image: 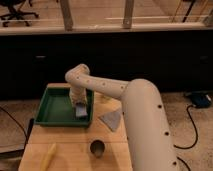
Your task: Wipe tray with sponge
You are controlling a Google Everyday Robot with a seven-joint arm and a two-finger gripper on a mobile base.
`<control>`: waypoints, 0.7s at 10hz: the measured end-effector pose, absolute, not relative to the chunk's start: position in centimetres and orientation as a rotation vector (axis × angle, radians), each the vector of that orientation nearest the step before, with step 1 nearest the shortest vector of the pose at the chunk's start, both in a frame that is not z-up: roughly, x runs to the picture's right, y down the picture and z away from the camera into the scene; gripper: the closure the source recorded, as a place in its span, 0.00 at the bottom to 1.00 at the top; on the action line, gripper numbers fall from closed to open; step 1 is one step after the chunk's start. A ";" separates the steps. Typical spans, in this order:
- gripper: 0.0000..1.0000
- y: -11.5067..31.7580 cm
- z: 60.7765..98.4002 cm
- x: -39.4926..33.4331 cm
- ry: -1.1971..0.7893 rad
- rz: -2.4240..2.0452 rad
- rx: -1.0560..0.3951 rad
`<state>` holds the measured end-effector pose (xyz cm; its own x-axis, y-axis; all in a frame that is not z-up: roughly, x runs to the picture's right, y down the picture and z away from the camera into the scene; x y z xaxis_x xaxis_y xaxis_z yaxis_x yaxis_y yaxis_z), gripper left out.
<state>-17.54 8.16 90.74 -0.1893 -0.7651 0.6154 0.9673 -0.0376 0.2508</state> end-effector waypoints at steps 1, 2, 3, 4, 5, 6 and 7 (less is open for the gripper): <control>1.00 7.5 91.2 -18.3 -0.738 -1.631 -0.357; 1.00 7.0 91.4 -19.8 -0.755 -1.650 -0.341; 1.00 6.8 91.6 -21.0 -0.775 -1.668 -0.331; 1.00 7.0 91.5 -22.7 -0.809 -1.693 -0.320; 1.00 7.5 91.1 -23.8 -0.840 -1.707 -0.306; 1.00 8.2 90.5 -24.3 -0.872 -1.719 -0.292; 1.00 8.4 90.4 -24.4 -0.884 -1.723 -0.286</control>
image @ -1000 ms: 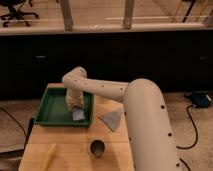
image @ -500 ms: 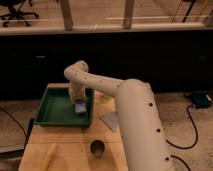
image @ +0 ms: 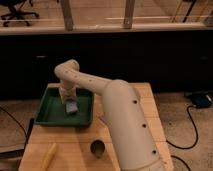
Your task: Wipe tray with sponge
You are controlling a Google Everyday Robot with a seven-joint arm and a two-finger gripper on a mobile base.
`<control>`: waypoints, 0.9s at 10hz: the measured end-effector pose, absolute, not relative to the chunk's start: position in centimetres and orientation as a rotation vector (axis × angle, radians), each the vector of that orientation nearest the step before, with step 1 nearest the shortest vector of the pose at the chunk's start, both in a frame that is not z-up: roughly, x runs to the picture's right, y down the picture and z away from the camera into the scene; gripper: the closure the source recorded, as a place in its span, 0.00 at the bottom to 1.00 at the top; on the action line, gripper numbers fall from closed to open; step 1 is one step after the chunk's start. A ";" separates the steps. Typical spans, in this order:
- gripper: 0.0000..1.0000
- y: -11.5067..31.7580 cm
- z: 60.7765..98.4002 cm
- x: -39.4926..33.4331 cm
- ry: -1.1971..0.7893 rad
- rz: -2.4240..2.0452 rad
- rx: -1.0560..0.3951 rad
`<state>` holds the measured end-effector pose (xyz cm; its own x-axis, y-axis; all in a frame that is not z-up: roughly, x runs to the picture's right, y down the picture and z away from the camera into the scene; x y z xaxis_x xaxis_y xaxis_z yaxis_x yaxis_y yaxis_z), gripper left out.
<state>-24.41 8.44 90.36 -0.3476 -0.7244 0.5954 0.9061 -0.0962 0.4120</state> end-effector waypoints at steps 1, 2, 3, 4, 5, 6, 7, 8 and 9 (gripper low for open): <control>1.00 8.7 90.1 -24.9 -0.910 -1.733 -0.272; 1.00 8.7 90.1 -25.1 -0.912 -1.734 -0.271; 1.00 8.7 90.1 -25.0 -0.912 -1.734 -0.273; 1.00 8.7 90.1 -24.9 -0.911 -1.732 -0.273; 1.00 8.7 90.1 -24.9 -0.911 -1.732 -0.273; 1.00 8.7 90.1 -24.9 -0.911 -1.733 -0.273; 1.00 8.7 90.1 -25.0 -0.912 -1.733 -0.273; 1.00 8.7 90.1 -24.9 -0.911 -1.731 -0.273; 1.00 8.7 90.1 -24.8 -0.910 -1.730 -0.274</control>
